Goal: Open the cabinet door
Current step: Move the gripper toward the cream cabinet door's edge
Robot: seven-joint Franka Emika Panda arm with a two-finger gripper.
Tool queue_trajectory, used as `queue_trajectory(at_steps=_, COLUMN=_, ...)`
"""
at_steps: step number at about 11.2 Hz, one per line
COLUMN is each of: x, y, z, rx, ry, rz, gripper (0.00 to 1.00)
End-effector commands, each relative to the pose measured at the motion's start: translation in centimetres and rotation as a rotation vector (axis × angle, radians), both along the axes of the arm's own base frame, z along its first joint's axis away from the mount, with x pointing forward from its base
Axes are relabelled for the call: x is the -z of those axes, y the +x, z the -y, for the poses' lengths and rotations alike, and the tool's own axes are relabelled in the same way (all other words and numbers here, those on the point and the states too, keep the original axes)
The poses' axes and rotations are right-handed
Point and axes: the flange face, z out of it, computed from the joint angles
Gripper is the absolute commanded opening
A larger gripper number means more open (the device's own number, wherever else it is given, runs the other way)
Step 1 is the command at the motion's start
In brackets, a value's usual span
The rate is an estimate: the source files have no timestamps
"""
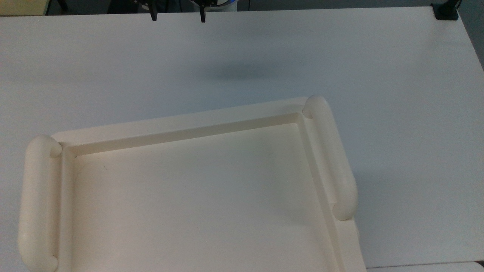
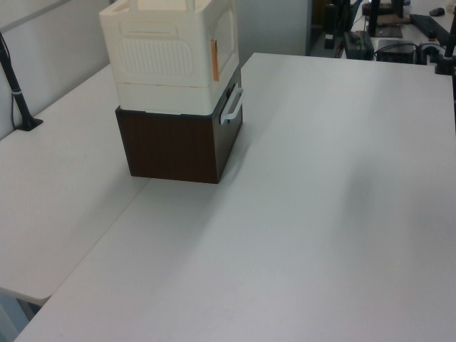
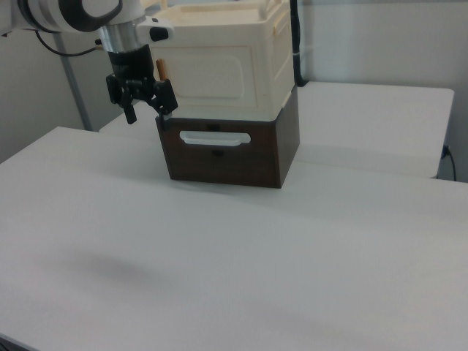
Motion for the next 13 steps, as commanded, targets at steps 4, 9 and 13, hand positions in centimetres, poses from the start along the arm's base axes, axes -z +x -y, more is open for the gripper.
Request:
queue_trajectory(at_steps=4, x=-0.4, y=-2.2, z=3.8, rx=-0.001, ry=0.011, rz=-0.068, gripper=1.0)
queue_trajectory(at_steps=9, x=-0.1, y=-1.5, z=3.8, rx=-0.01, ry=0.012, rz=-0.048, gripper=1.0)
queue_trajectory(at_steps=13, x=0.0, y=0.6, z=3.0, rx=-0.022, ry=0.058, rz=0.063, gripper=1.0)
